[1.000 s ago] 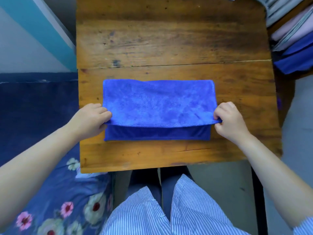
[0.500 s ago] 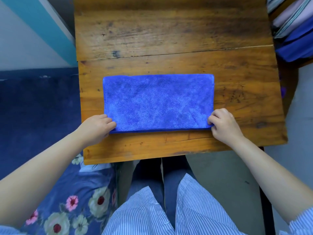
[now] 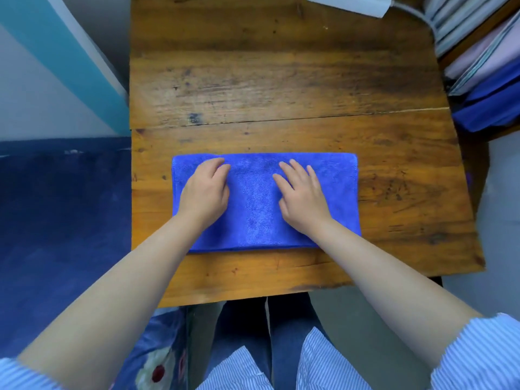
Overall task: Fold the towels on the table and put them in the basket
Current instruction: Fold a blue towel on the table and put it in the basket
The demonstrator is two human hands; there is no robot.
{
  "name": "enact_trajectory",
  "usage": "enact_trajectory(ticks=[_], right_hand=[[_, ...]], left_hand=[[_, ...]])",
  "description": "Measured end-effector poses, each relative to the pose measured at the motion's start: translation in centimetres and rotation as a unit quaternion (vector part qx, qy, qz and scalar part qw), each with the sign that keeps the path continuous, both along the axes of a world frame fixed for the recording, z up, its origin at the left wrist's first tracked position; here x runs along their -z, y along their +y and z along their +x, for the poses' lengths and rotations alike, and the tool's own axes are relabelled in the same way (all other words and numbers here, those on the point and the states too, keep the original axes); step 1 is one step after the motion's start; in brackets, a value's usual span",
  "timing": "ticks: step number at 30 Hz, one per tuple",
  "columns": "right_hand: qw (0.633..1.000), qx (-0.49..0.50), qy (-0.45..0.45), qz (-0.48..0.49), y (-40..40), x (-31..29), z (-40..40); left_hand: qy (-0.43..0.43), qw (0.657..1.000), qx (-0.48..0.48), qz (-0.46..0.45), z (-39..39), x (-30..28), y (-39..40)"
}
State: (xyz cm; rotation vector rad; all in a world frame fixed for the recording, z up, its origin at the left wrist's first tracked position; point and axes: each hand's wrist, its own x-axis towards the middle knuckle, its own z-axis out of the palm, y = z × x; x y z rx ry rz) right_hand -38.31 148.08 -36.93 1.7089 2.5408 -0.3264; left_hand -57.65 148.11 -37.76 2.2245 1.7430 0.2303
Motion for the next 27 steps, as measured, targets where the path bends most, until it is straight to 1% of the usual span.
enact_trajectory(ticks=[3,6,7,9,11,14,19,24,25,27], right_hand=[[0.999,0.014,-0.013,-0.030,2.1,0.4,-2.7],[0.994,0.012,-0.030,-0.103,2.8,1.9,-2.2],[0.993,0.019,-0.040,-0.109,3.0,2.3,-1.5],[0.992,0.062,-0.028,-0.104,3.0,3.1,0.3],[0.986,0.147,-0.002,-0.082,2.8,3.2,2.6],[0.968,0.235,-0.018,-0.083,2.0,3.1,5.8],[0.948,0.296,-0.036,-0.108,0.1,1.6,7.5],[0.916,0.389,-0.016,-0.100,-5.1,0.2,6.7],[0.911,0.401,-0.017,-0.093,-6.0,0.0,6.3],[0.891,0.436,-0.020,-0.126,-7.2,-0.2,5.6]], left_hand=[[0.043,0.999,-0.014,-0.015,1.7,1.0,1.8],[0.093,0.986,-0.062,-0.120,1.0,2.4,1.3],[0.099,0.984,-0.073,-0.133,0.3,3.0,1.0],[0.092,0.985,-0.082,-0.119,-1.0,3.3,0.6],[0.083,0.985,-0.101,-0.111,-1.6,3.4,0.9],[0.102,0.979,-0.119,-0.128,-1.8,3.5,0.9],[0.099,0.978,-0.113,-0.144,-1.8,3.2,0.8],[0.120,0.975,-0.096,-0.158,-1.8,2.5,1.0],[0.119,0.979,-0.089,-0.141,-1.8,2.3,1.3],[0.102,0.989,-0.061,-0.091,-1.4,1.8,2.2]])
